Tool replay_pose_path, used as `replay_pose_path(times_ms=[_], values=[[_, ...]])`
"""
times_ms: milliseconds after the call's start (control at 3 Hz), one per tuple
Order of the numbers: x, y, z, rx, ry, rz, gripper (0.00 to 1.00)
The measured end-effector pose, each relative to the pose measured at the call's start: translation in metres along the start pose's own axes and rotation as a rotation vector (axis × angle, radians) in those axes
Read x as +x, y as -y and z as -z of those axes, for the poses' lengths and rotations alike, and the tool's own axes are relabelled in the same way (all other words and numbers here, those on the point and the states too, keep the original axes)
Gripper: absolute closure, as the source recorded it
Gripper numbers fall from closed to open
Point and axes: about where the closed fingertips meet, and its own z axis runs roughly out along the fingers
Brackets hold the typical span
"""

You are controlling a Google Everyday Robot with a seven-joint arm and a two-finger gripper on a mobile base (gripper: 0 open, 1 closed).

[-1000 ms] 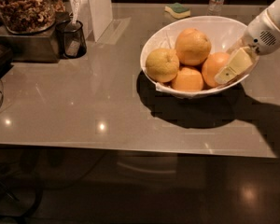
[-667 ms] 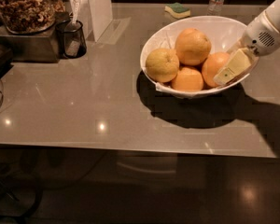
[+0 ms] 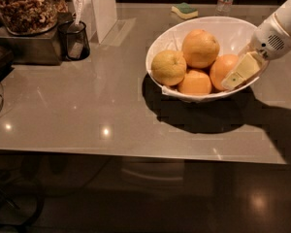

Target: Pick orange from white bowl

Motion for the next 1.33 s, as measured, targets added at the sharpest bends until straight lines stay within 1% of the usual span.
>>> replay_pose_path(times_ms=[333,667,1000,1333], values=[[-0.001,0.0,-0.003,-0.01,-0.005,-0.002,1.0],[-0.003,-0.001,-0.006,-0.019,-0.002,0.005,1.0],[-0.016,-0.008,0.013,0.018,0.041,0.062,1.0],[-0.029,-0.018,0.042,0.082,0.104,0.111,1.0]])
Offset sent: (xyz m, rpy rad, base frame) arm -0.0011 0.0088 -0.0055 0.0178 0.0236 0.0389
